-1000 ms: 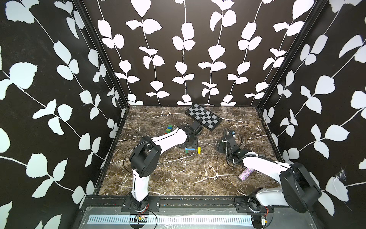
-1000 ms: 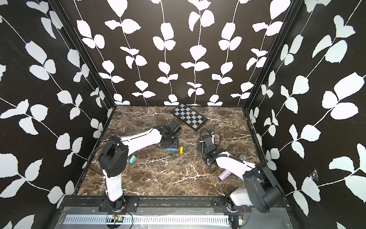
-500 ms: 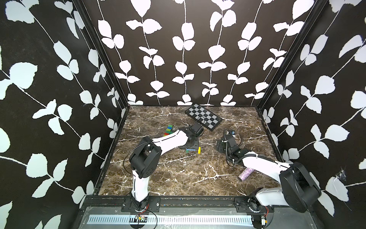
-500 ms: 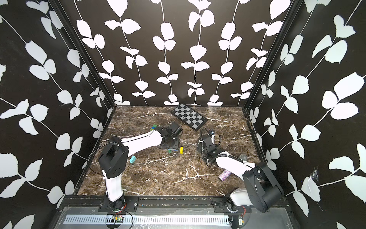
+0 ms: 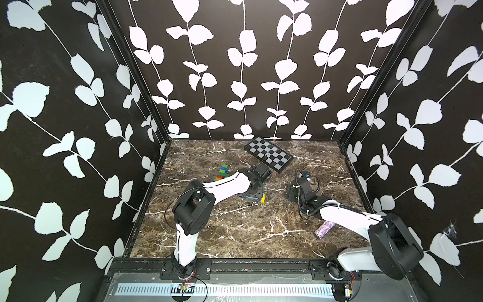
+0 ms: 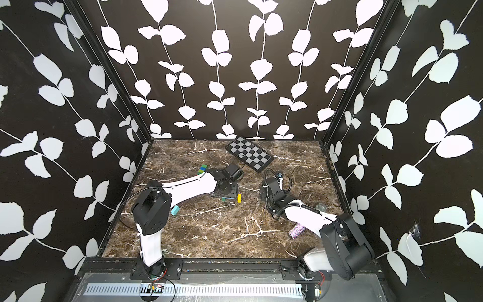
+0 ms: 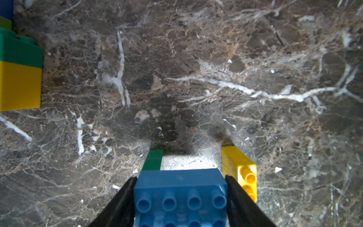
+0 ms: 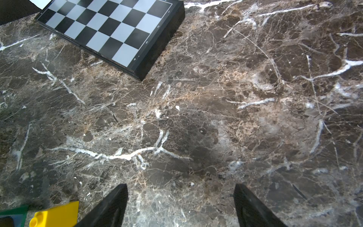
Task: Assemble the letter h with lego
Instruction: Assemble the lego brick with the lego brick.
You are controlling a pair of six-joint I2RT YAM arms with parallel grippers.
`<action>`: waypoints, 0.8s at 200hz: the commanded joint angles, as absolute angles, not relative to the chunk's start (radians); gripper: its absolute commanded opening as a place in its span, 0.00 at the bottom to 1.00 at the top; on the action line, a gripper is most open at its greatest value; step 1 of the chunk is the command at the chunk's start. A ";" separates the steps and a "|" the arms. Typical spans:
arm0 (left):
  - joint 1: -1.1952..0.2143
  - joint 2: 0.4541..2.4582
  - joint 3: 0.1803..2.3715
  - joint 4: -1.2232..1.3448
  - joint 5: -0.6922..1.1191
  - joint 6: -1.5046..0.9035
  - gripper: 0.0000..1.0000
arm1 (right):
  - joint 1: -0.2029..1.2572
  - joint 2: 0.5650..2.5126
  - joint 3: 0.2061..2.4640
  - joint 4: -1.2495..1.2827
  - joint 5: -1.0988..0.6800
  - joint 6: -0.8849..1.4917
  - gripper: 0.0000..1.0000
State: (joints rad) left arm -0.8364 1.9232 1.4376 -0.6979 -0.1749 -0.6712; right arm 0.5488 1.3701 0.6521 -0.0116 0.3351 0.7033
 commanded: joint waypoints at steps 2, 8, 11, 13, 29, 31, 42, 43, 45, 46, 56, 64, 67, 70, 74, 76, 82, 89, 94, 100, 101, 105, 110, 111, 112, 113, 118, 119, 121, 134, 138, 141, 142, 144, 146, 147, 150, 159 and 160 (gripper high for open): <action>-0.844 1.870 1.454 -0.770 -0.125 -0.697 0.24 | 0.545 1.375 0.674 0.000 0.340 0.706 0.84; -0.845 1.866 1.457 -0.769 -0.118 -0.699 0.24 | 0.544 1.375 0.673 0.000 0.339 0.706 0.84; -0.845 1.864 1.459 -0.770 -0.116 -0.701 0.24 | 0.544 1.375 0.673 0.000 0.339 0.707 0.84; -0.846 1.863 1.461 -0.771 -0.115 -0.703 0.24 | 0.544 1.375 0.673 0.000 0.339 0.706 0.84; -0.853 1.851 1.474 -0.779 -0.116 -0.709 0.24 | 0.544 1.376 0.673 0.000 0.340 0.706 0.84; -0.854 1.851 1.475 -0.781 -0.116 -0.709 0.24 | 0.544 1.376 0.673 0.000 0.340 0.707 0.84; -0.859 1.848 1.486 -0.785 -0.115 -0.709 0.24 | 0.545 1.376 0.674 0.000 0.339 0.707 0.84; -0.859 1.847 1.488 -0.786 -0.115 -0.709 0.24 | 0.546 1.377 0.675 0.000 0.339 0.707 0.84; -0.860 1.847 1.490 -0.786 -0.115 -0.708 0.24 | 0.544 1.376 0.675 0.000 0.339 0.706 0.84; -0.860 1.847 1.491 -0.786 -0.116 -0.708 0.24 | 0.544 1.376 0.674 0.000 0.339 0.706 0.84; -0.864 1.850 1.502 -0.791 -0.117 -0.704 0.24 | 0.543 1.377 0.675 -0.001 0.340 0.706 0.84; -0.865 1.854 1.511 -0.797 -0.118 -0.701 0.24 | 0.544 1.376 0.675 -0.001 0.339 0.706 0.84; -0.865 1.857 1.515 -0.798 -0.118 -0.699 0.24 | 0.545 1.377 0.676 -0.001 0.339 0.706 0.84; -0.867 1.858 1.518 -0.799 -0.118 -0.698 0.24 | 0.543 1.376 0.675 0.000 0.339 0.706 0.84; -0.867 1.859 1.519 -0.799 -0.119 -0.697 0.24 | 0.543 1.376 0.676 -0.001 0.339 0.706 0.84; -0.867 1.861 1.520 -0.799 -0.118 -0.696 0.24 | 0.544 1.377 0.676 -0.001 0.339 0.706 0.84; -0.867 1.862 1.522 -0.795 -0.116 -0.693 0.24 | 0.543 1.376 0.676 0.000 0.339 0.706 0.84; -0.868 1.865 1.522 -0.789 -0.115 -0.691 0.24 | 0.543 1.376 0.676 0.000 0.338 0.706 0.84; -0.868 1.866 1.522 -0.784 -0.115 -0.689 0.24 | 0.545 1.377 0.676 0.000 0.338 0.706 0.84; -0.868 1.867 1.523 -0.778 -0.115 -0.688 0.24 | 0.544 1.376 0.676 0.000 0.338 0.706 0.84; -0.868 1.868 1.522 -0.777 -0.115 -0.687 0.24 | 0.544 1.376 0.676 0.000 0.338 0.706 0.84; -0.868 1.870 1.524 -0.777 -0.115 -0.687 0.24 | 0.543 1.377 0.675 -0.001 0.338 0.706 0.84; -0.868 1.874 1.526 -0.776 -0.117 -0.688 0.24 | 0.543 1.376 0.676 0.000 0.338 0.706 0.84; -0.868 1.874 1.527 -0.776 -0.117 -0.688 0.24 | 0.543 1.377 0.676 -0.001 0.338 0.706 0.84; -0.868 1.874 1.527 -0.776 -0.118 -0.688 0.24 | 0.543 1.377 0.676 -0.001 0.338 0.706 0.84; -0.868 1.875 1.528 -0.776 -0.118 -0.687 0.24 | 0.544 1.378 0.677 -0.001 0.338 0.706 0.84; -0.868 1.879 1.529 -0.777 -0.119 -0.687 0.24 | 0.544 1.378 0.677 -0.001 0.337 0.705 0.84; -0.868 1.879 1.530 -0.776 -0.119 -0.687 0.24 | 0.543 1.378 0.677 -0.001 0.337 0.705 0.84; -0.868 1.881 1.531 -0.776 -0.120 -0.687 0.24 | 0.545 1.378 0.677 -0.001 0.337 0.706 0.84; -0.868 1.888 1.535 -0.774 -0.124 -0.686 0.24 | 0.544 1.379 0.676 -0.001 0.338 0.706 0.84; -0.868 1.890 1.537 -0.774 -0.125 -0.684 0.24 | 0.544 1.379 0.676 0.000 0.338 0.706 0.84; -0.868 1.892 1.537 -0.772 -0.125 -0.682 0.24 | 0.543 1.379 0.676 -0.001 0.337 0.706 0.84; -0.868 1.892 1.538 -0.771 -0.124 -0.682 0.24 | 0.543 1.379 0.676 -0.001 0.337 0.706 0.84; -0.868 1.894 1.538 -0.769 -0.125 -0.681 0.24 | 0.544 1.379 0.676 0.000 0.337 0.706 0.84; -0.868 1.895 1.539 -0.769 -0.124 -0.681 0.24 | 0.544 1.381 0.676 -0.001 0.338 0.706 0.84; -0.868 1.896 1.539 -0.769 -0.124 -0.681 0.24 | 0.544 1.382 0.676 -0.001 0.338 0.706 0.84; -0.868 1.897 1.540 -0.767 -0.123 -0.680 0.24 | 0.543 1.381 0.676 0.000 0.337 0.706 0.84; -0.868 1.903 1.547 -0.767 -0.121 -0.678 0.24 | 0.544 1.383 0.679 -0.001 0.335 0.706 0.84; -0.868 1.904 1.546 -0.768 -0.121 -0.678 0.24 | 0.544 1.383 0.679 -0.001 0.335 0.706 0.84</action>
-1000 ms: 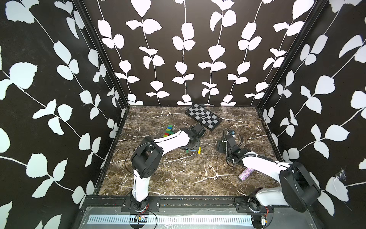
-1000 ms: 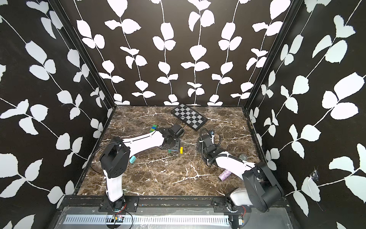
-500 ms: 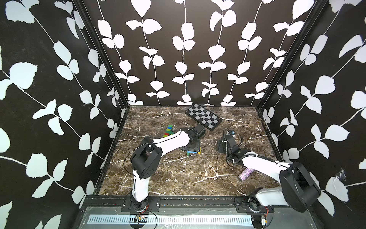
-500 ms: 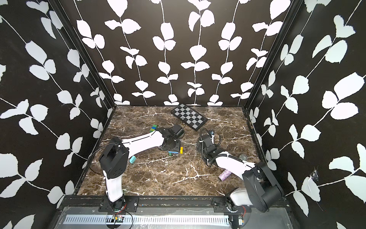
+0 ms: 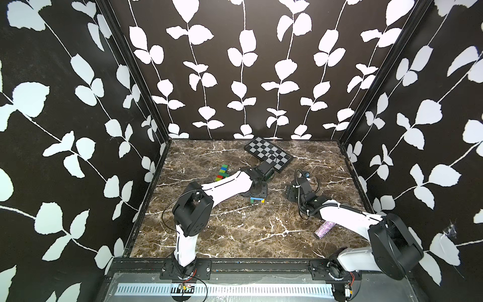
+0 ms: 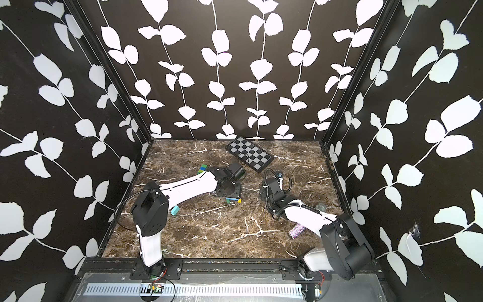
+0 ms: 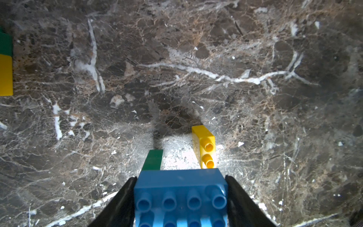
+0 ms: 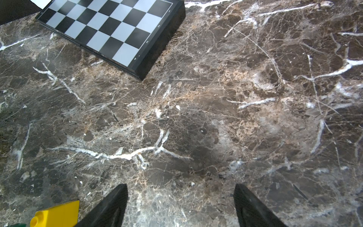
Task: Assemble the letter h with lego
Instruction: Assemble the lego brick with the lego brick.
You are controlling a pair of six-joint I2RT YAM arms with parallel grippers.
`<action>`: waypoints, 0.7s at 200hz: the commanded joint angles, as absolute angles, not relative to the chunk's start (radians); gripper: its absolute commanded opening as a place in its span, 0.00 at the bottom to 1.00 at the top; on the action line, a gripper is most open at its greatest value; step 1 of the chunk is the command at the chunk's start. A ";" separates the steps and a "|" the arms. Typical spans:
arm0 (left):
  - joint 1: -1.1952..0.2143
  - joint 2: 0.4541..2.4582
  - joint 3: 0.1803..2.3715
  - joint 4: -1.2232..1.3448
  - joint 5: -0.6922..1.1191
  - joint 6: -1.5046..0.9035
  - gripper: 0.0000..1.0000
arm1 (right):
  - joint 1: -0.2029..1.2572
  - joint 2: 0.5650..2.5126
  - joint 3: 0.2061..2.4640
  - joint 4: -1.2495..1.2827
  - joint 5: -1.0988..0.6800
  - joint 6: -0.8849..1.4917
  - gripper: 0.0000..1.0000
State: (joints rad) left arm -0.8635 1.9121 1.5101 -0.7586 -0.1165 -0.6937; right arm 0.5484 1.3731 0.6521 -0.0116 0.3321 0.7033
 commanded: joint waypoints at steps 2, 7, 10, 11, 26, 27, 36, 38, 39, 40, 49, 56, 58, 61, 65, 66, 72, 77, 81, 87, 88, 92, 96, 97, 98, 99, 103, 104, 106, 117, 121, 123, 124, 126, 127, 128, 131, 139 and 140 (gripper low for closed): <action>-0.868 1.906 1.548 -0.769 -0.123 -0.677 0.24 | 0.544 1.382 0.678 0.000 0.335 0.706 0.84; -0.868 1.910 1.553 -0.769 -0.123 -0.676 0.24 | 0.543 1.384 0.679 -0.001 0.335 0.706 0.84; -0.868 1.911 1.555 -0.770 -0.123 -0.675 0.24 | 0.543 1.384 0.679 0.000 0.334 0.706 0.84; -0.868 1.911 1.554 -0.769 -0.123 -0.675 0.24 | 0.544 1.384 0.680 0.000 0.334 0.706 0.84; -0.868 1.919 1.561 -0.768 -0.123 -0.673 0.24 | 0.544 1.384 0.679 0.000 0.334 0.706 0.84; -0.868 1.920 1.560 -0.767 -0.122 -0.673 0.24 | 0.544 1.385 0.678 -0.001 0.334 0.706 0.84; -0.868 1.925 1.565 -0.768 -0.121 -0.673 0.24 | 0.543 1.384 0.679 0.000 0.333 0.706 0.84; -0.868 1.926 1.566 -0.770 -0.120 -0.673 0.24 | 0.543 1.385 0.678 0.000 0.334 0.706 0.84; -0.868 1.926 1.566 -0.769 -0.120 -0.674 0.24 | 0.543 1.384 0.678 0.000 0.334 0.706 0.84; -0.868 1.927 1.567 -0.770 -0.120 -0.675 0.24 | 0.544 1.384 0.678 0.000 0.334 0.706 0.84; -0.868 1.936 1.571 -0.771 -0.118 -0.676 0.24 | 0.544 1.384 0.678 -0.001 0.333 0.706 0.84; -0.868 1.940 1.575 -0.776 -0.115 -0.678 0.24 | 0.544 1.385 0.679 -0.001 0.333 0.706 0.84; -0.868 1.942 1.576 -0.777 -0.115 -0.680 0.24 | 0.544 1.386 0.679 -0.001 0.334 0.706 0.84; -0.869 1.944 1.578 -0.779 -0.114 -0.681 0.24 | 0.544 1.385 0.680 0.000 0.334 0.706 0.84; -0.868 1.947 1.580 -0.783 -0.116 -0.684 0.24 | 0.543 1.385 0.680 -0.001 0.333 0.706 0.84; -0.868 1.948 1.581 -0.783 -0.116 -0.684 0.24 | 0.543 1.385 0.680 0.000 0.333 0.706 0.84; -0.868 1.952 1.584 -0.788 -0.118 -0.687 0.24 | 0.544 1.386 0.679 0.000 0.333 0.707 0.84; -0.868 1.954 1.583 -0.791 -0.118 -0.687 0.24 | 0.543 1.386 0.680 -0.001 0.334 0.706 0.84; -0.868 1.956 1.585 -0.792 -0.119 -0.689 0.24 | 0.544 1.386 0.680 -0.001 0.333 0.706 0.84; -0.868 1.957 1.585 -0.792 -0.119 -0.691 0.24 | 0.543 1.387 0.680 0.000 0.332 0.706 0.84; -0.868 1.957 1.585 -0.792 -0.119 -0.692 0.24 | 0.543 1.388 0.680 0.000 0.332 0.706 0.84; -0.868 1.959 1.585 -0.792 -0.117 -0.692 0.24 | 0.543 1.387 0.680 -0.001 0.332 0.706 0.84; -0.868 1.960 1.584 -0.792 -0.116 -0.693 0.24 | 0.543 1.387 0.681 -0.001 0.332 0.706 0.84; -0.868 1.961 1.585 -0.792 -0.115 -0.694 0.24 | 0.543 1.387 0.680 -0.001 0.332 0.706 0.84; -0.868 1.961 1.585 -0.792 -0.115 -0.694 0.24 | 0.543 1.387 0.681 0.000 0.331 0.706 0.84; -0.868 1.961 1.584 -0.791 -0.115 -0.694 0.24 | 0.543 1.387 0.681 0.000 0.332 0.706 0.84; -0.868 1.962 1.583 -0.791 -0.115 -0.695 0.24 | 0.543 1.388 0.681 0.000 0.331 0.706 0.84; -0.868 1.962 1.583 -0.791 -0.115 -0.695 0.24 | 0.543 1.388 0.681 0.000 0.331 0.706 0.84; -0.868 1.962 1.583 -0.789 -0.113 -0.696 0.24 | 0.543 1.387 0.681 0.000 0.331 0.706 0.84; -0.869 1.965 1.583 -0.787 -0.109 -0.697 0.24 | 0.543 1.387 0.681 0.000 0.331 0.706 0.84; -0.868 1.966 1.583 -0.786 -0.108 -0.697 0.24 | 0.543 1.388 0.681 -0.001 0.332 0.706 0.84; -0.868 1.966 1.584 -0.786 -0.108 -0.698 0.24 | 0.544 1.387 0.681 -0.001 0.332 0.706 0.84; -0.868 1.966 1.584 -0.787 -0.108 -0.698 0.24 | 0.543 1.387 0.681 -0.001 0.332 0.706 0.84; -0.868 1.967 1.583 -0.787 -0.108 -0.699 0.24 | 0.543 1.387 0.681 0.000 0.331 0.706 0.84; -0.868 1.967 1.584 -0.787 -0.108 -0.699 0.24 | 0.543 1.387 0.681 0.000 0.331 0.706 0.84; -0.869 1.967 1.583 -0.785 -0.109 -0.699 0.24 | 0.544 1.387 0.681 0.000 0.331 0.706 0.84; -0.868 1.968 1.584 -0.783 -0.107 -0.699 0.24 | 0.544 1.387 0.681 0.000 0.332 0.706 0.84; -0.868 1.970 1.583 -0.783 -0.104 -0.699 0.24 | 0.543 1.387 0.681 0.000 0.332 0.706 0.84; -0.868 1.970 1.584 -0.783 -0.103 -0.699 0.24 | 0.544 1.388 0.681 0.000 0.332 0.706 0.84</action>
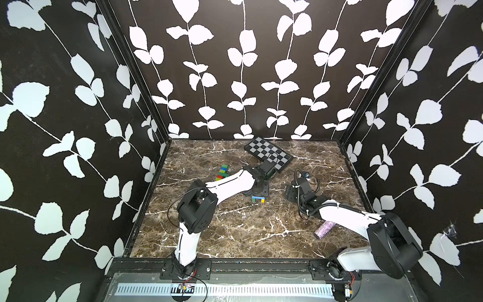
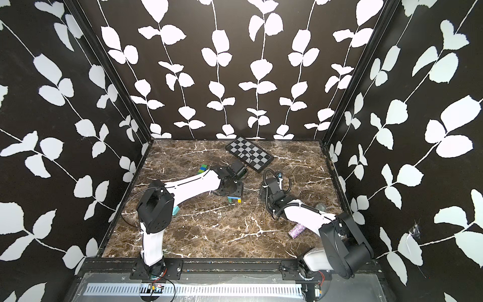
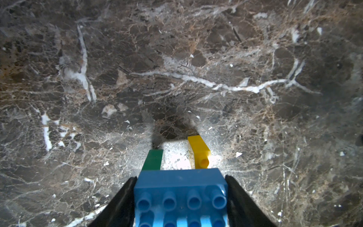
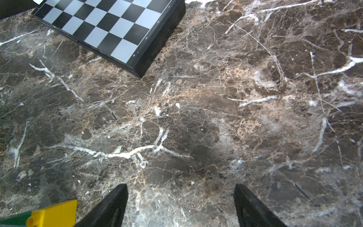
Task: Assemble the letter h with lego
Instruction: Assemble the lego brick with the lego brick.
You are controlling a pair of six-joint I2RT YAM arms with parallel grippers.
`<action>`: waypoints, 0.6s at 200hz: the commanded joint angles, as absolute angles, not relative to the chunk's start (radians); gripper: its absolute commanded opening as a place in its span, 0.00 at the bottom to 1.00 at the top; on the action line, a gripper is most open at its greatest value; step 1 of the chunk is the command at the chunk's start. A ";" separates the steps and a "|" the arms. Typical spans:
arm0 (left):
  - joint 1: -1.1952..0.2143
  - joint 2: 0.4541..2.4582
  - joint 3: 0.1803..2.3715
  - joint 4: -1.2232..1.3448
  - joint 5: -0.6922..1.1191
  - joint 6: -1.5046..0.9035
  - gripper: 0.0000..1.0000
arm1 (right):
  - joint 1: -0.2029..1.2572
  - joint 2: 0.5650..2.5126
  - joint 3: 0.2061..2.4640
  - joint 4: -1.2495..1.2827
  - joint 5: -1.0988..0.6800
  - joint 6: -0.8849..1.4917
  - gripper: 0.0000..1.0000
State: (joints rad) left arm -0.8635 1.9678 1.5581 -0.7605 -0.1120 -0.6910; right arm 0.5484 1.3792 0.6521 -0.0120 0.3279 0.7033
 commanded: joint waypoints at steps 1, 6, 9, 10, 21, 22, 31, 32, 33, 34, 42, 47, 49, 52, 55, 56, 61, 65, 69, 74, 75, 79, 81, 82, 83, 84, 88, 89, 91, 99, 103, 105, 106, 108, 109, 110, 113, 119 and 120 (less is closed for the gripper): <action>-0.868 1.970 1.584 -0.782 -0.104 -0.699 0.24 | 0.544 1.387 0.681 -0.001 0.331 0.706 0.84; -0.870 1.971 1.585 -0.783 -0.104 -0.699 0.24 | 0.543 1.388 0.681 -0.001 0.331 0.706 0.84; -0.869 1.971 1.584 -0.782 -0.103 -0.699 0.24 | 0.544 1.387 0.681 -0.001 0.331 0.706 0.84; -0.869 1.971 1.584 -0.782 -0.103 -0.699 0.24 | 0.543 1.387 0.681 -0.001 0.331 0.706 0.84; -0.869 1.974 1.584 -0.783 -0.106 -0.699 0.24 | 0.543 1.388 0.682 0.000 0.332 0.706 0.84; -0.869 1.974 1.585 -0.783 -0.106 -0.699 0.24 | 0.543 1.388 0.681 0.000 0.332 0.706 0.84; -0.870 1.975 1.585 -0.783 -0.109 -0.699 0.24 | 0.544 1.388 0.681 -0.002 0.331 0.706 0.84; -0.870 1.976 1.586 -0.783 -0.109 -0.699 0.24 | 0.544 1.387 0.681 -0.002 0.331 0.706 0.84; -0.870 1.976 1.586 -0.784 -0.110 -0.698 0.24 | 0.544 1.387 0.681 -0.002 0.331 0.706 0.84; -0.869 1.976 1.586 -0.785 -0.110 -0.698 0.24 | 0.544 1.387 0.681 -0.002 0.331 0.706 0.84; -0.868 1.979 1.586 -0.786 -0.110 -0.699 0.24 | 0.544 1.387 0.680 -0.002 0.331 0.706 0.84; -0.870 1.981 1.587 -0.787 -0.112 -0.699 0.24 | 0.543 1.387 0.681 -0.001 0.331 0.706 0.84; -0.870 1.982 1.588 -0.788 -0.111 -0.700 0.24 | 0.543 1.388 0.681 -0.001 0.331 0.706 0.84; -0.870 1.983 1.588 -0.787 -0.111 -0.700 0.24 | 0.543 1.387 0.681 -0.001 0.331 0.706 0.84; -0.870 1.984 1.588 -0.789 -0.110 -0.700 0.24 | 0.544 1.387 0.680 -0.002 0.332 0.706 0.84; -0.870 1.985 1.588 -0.789 -0.110 -0.700 0.24 | 0.543 1.387 0.681 -0.002 0.332 0.706 0.84; -0.870 1.986 1.589 -0.788 -0.113 -0.701 0.24 | 0.543 1.387 0.680 -0.002 0.331 0.706 0.84; -0.870 1.988 1.589 -0.788 -0.112 -0.700 0.24 | 0.543 1.387 0.682 -0.002 0.331 0.706 0.84; -0.870 1.989 1.589 -0.787 -0.114 -0.700 0.24 | 0.544 1.387 0.680 -0.001 0.331 0.706 0.84; -0.870 1.992 1.591 -0.788 -0.114 -0.699 0.24 | 0.544 1.387 0.681 -0.001 0.331 0.706 0.84; -0.869 1.993 1.591 -0.788 -0.114 -0.699 0.24 | 0.543 1.388 0.681 -0.002 0.331 0.706 0.84; -0.870 1.995 1.592 -0.790 -0.113 -0.700 0.24 | 0.543 1.388 0.681 -0.002 0.331 0.706 0.84; -0.870 1.996 1.593 -0.791 -0.113 -0.700 0.24 | 0.543 1.387 0.681 -0.002 0.330 0.706 0.84; -0.870 1.997 1.593 -0.792 -0.112 -0.700 0.24 | 0.543 1.387 0.680 -0.002 0.330 0.706 0.84; -0.870 1.997 1.593 -0.793 -0.112 -0.700 0.24 | 0.544 1.387 0.681 -0.002 0.331 0.706 0.84; -0.870 1.998 1.593 -0.793 -0.112 -0.701 0.24 | 0.543 1.387 0.681 -0.002 0.331 0.706 0.84; -0.869 2.000 1.595 -0.793 -0.111 -0.701 0.24 | 0.544 1.387 0.681 -0.002 0.329 0.706 0.84; -0.869 2.000 1.595 -0.793 -0.111 -0.701 0.24 | 0.544 1.387 0.680 -0.003 0.330 0.706 0.84; -0.869 2.001 1.596 -0.793 -0.111 -0.701 0.24 | 0.544 1.387 0.681 -0.002 0.330 0.706 0.84; -0.870 2.005 1.597 -0.798 -0.116 -0.703 0.24 | 0.544 1.387 0.681 -0.002 0.330 0.706 0.84; -0.870 2.005 1.598 -0.800 -0.117 -0.703 0.24 | 0.544 1.387 0.681 -0.002 0.330 0.706 0.84; -0.870 2.005 1.597 -0.801 -0.118 -0.703 0.23 | 0.543 1.387 0.681 -0.002 0.330 0.706 0.84; -0.870 2.005 1.597 -0.801 -0.118 -0.703 0.24 | 0.544 1.388 0.680 -0.002 0.331 0.706 0.84; -0.870 2.005 1.598 -0.803 -0.119 -0.704 0.24 | 0.544 1.387 0.680 -0.002 0.331 0.706 0.84; -0.869 2.005 1.598 -0.803 -0.120 -0.703 0.24 | 0.544 1.388 0.681 -0.002 0.330 0.706 0.84; -0.869 2.005 1.598 -0.804 -0.120 -0.703 0.23 | 0.543 1.387 0.681 -0.001 0.330 0.706 0.84; -0.870 2.005 1.597 -0.804 -0.121 -0.704 0.23 | 0.543 1.388 0.681 -0.002 0.330 0.706 0.84; -0.870 2.005 1.596 -0.807 -0.124 -0.707 0.24 | 0.544 1.387 0.681 -0.002 0.330 0.705 0.84; -0.871 2.005 1.596 -0.807 -0.124 -0.706 0.24 | 0.544 1.387 0.681 -0.002 0.330 0.705 0.84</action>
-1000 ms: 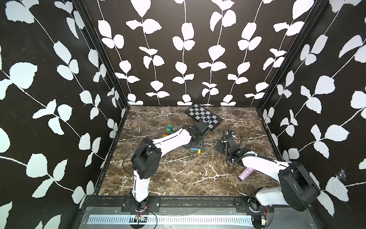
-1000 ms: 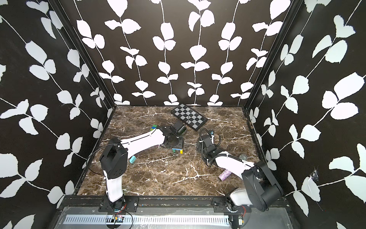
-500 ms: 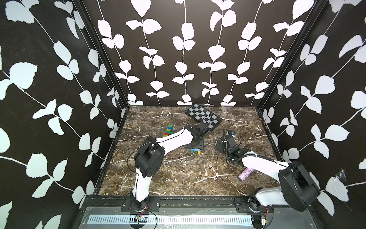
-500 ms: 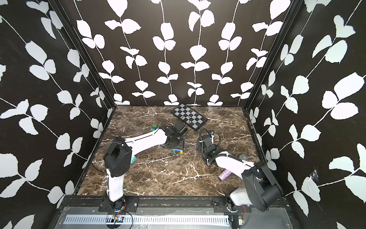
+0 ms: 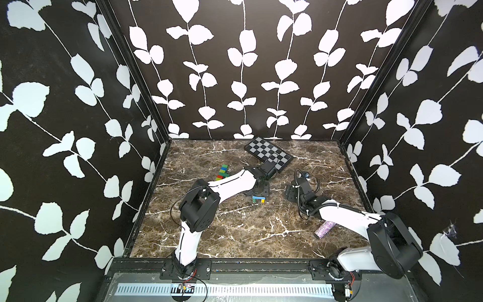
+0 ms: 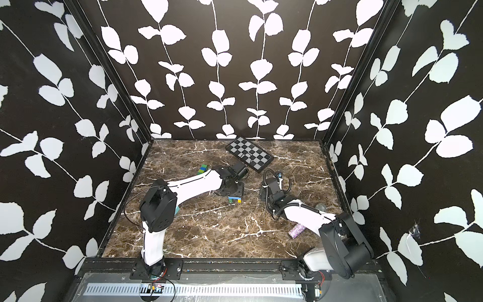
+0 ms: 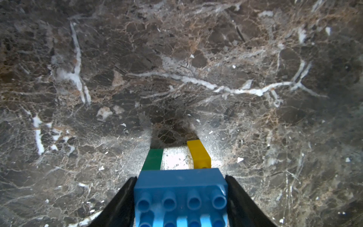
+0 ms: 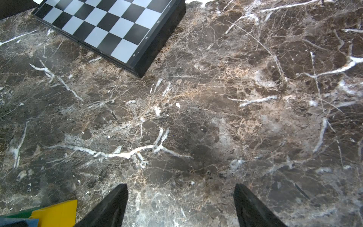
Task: Assemble the letter h with lego
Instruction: Assemble the lego brick with the lego brick.
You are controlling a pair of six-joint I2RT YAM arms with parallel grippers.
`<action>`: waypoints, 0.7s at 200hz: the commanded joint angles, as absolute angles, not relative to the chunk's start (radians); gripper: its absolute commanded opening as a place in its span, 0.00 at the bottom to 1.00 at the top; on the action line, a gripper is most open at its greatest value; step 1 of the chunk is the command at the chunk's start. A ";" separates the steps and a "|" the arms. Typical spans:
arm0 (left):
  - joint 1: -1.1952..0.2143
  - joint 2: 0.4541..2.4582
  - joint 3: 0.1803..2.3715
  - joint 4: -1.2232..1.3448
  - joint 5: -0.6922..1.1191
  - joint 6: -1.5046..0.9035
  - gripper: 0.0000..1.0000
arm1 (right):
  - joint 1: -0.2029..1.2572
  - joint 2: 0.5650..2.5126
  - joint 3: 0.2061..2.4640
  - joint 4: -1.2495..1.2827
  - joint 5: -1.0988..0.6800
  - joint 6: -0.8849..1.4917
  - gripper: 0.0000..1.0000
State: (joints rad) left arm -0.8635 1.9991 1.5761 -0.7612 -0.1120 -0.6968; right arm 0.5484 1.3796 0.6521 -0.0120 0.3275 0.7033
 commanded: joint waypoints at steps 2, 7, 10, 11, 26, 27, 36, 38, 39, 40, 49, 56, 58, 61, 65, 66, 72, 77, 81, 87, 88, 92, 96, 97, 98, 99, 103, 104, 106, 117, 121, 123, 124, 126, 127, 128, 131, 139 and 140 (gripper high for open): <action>-0.870 2.005 1.596 -0.808 -0.125 -0.706 0.24 | 0.543 1.388 0.681 -0.002 0.331 0.706 0.84; -0.870 2.005 1.596 -0.811 -0.127 -0.706 0.24 | 0.543 1.387 0.681 -0.002 0.330 0.706 0.84; -0.870 2.005 1.596 -0.813 -0.128 -0.708 0.24 | 0.544 1.387 0.681 -0.002 0.330 0.706 0.84; -0.870 2.006 1.596 -0.814 -0.129 -0.708 0.24 | 0.543 1.387 0.681 -0.002 0.331 0.706 0.84; -0.870 2.005 1.596 -0.823 -0.137 -0.711 0.23 | 0.543 1.387 0.681 -0.003 0.330 0.706 0.84; -0.870 2.005 1.596 -0.824 -0.137 -0.712 0.23 | 0.543 1.387 0.681 -0.003 0.330 0.706 0.84; -0.871 2.004 1.597 -0.829 -0.144 -0.711 0.23 | 0.544 1.388 0.681 -0.002 0.330 0.706 0.84; -0.871 2.003 1.597 -0.830 -0.146 -0.712 0.23 | 0.544 1.387 0.681 -0.002 0.330 0.706 0.84; -0.871 2.003 1.597 -0.830 -0.147 -0.712 0.23 | 0.544 1.388 0.681 -0.002 0.330 0.706 0.84; -0.872 2.003 1.597 -0.831 -0.148 -0.711 0.23 | 0.543 1.387 0.681 -0.002 0.330 0.706 0.84; -0.874 2.005 1.597 -0.833 -0.153 -0.713 0.23 | 0.543 1.387 0.681 -0.002 0.330 0.706 0.84; -0.874 2.006 1.597 -0.836 -0.157 -0.714 0.23 | 0.543 1.387 0.681 -0.002 0.330 0.706 0.84; -0.875 2.006 1.597 -0.836 -0.159 -0.714 0.23 | 0.544 1.388 0.680 -0.002 0.330 0.707 0.84; -0.876 2.006 1.597 -0.838 -0.160 -0.715 0.23 | 0.544 1.387 0.681 -0.002 0.330 0.706 0.84; -0.876 2.008 1.599 -0.841 -0.162 -0.717 0.23 | 0.544 1.387 0.681 -0.002 0.330 0.706 0.84; -0.876 2.008 1.599 -0.842 -0.162 -0.718 0.23 | 0.544 1.387 0.681 -0.003 0.330 0.706 0.84; -0.877 2.009 1.601 -0.845 -0.164 -0.718 0.23 | 0.543 1.387 0.681 -0.002 0.330 0.706 0.84; -0.877 2.011 1.601 -0.845 -0.162 -0.718 0.23 | 0.543 1.388 0.681 -0.002 0.331 0.706 0.84; -0.877 2.012 1.601 -0.845 -0.160 -0.719 0.23 | 0.544 1.388 0.681 -0.002 0.330 0.707 0.84; -0.879 2.014 1.601 -0.845 -0.158 -0.721 0.23 | 0.543 1.388 0.681 -0.002 0.330 0.707 0.84; -0.879 2.014 1.601 -0.844 -0.157 -0.722 0.23 | 0.543 1.387 0.681 -0.002 0.331 0.708 0.84; -0.879 2.015 1.601 -0.843 -0.154 -0.722 0.23 | 0.543 1.387 0.681 -0.002 0.330 0.706 0.84; -0.880 2.017 1.601 -0.842 -0.152 -0.721 0.23 | 0.544 1.388 0.681 -0.002 0.330 0.706 0.84; -0.880 2.018 1.601 -0.842 -0.150 -0.722 0.23 | 0.543 1.388 0.681 -0.002 0.330 0.706 0.84; -0.880 2.018 1.601 -0.841 -0.150 -0.722 0.23 | 0.543 1.388 0.681 -0.002 0.330 0.706 0.84; -0.880 2.019 1.601 -0.840 -0.149 -0.722 0.23 | 0.543 1.387 0.681 -0.002 0.330 0.706 0.84; -0.881 2.020 1.601 -0.838 -0.147 -0.722 0.23 | 0.543 1.388 0.681 -0.003 0.330 0.706 0.84; -0.881 2.022 1.601 -0.838 -0.145 -0.722 0.23 | 0.543 1.387 0.681 -0.002 0.331 0.707 0.84; -0.881 2.022 1.601 -0.838 -0.144 -0.723 0.23 | 0.544 1.387 0.681 -0.002 0.330 0.707 0.84; -0.881 2.028 1.603 -0.835 -0.137 -0.724 0.23 | 0.543 1.387 0.681 -0.002 0.331 0.706 0.84; -0.881 2.029 1.603 -0.835 -0.135 -0.723 0.23 | 0.544 1.388 0.681 -0.002 0.330 0.706 0.84; -0.881 2.029 1.603 -0.835 -0.135 -0.723 0.23 | 0.544 1.387 0.681 -0.002 0.330 0.706 0.84; -0.881 2.029 1.604 -0.836 -0.134 -0.722 0.23 | 0.543 1.387 0.681 -0.002 0.330 0.706 0.84; -0.881 2.030 1.604 -0.835 -0.134 -0.722 0.23 | 0.544 1.387 0.681 -0.002 0.330 0.706 0.84; -0.881 2.031 1.604 -0.834 -0.135 -0.722 0.23 | 0.544 1.388 0.681 -0.002 0.330 0.707 0.84; -0.881 2.031 1.604 -0.834 -0.134 -0.722 0.23 | 0.544 1.387 0.680 -0.002 0.330 0.707 0.84; -0.881 2.031 1.604 -0.834 -0.133 -0.722 0.23 | 0.543 1.387 0.681 -0.002 0.330 0.706 0.84; -0.881 2.033 1.605 -0.833 -0.133 -0.722 0.23 | 0.544 1.386 0.680 -0.002 0.330 0.707 0.84; -0.881 2.033 1.606 -0.833 -0.132 -0.722 0.23 | 0.544 1.386 0.681 -0.002 0.330 0.706 0.84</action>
State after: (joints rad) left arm -0.8749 2.0106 1.5963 -0.7940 -0.1410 -0.7158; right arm 0.5484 1.3796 0.6521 -0.0120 0.3244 0.7033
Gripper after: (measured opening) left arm 0.649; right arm 0.842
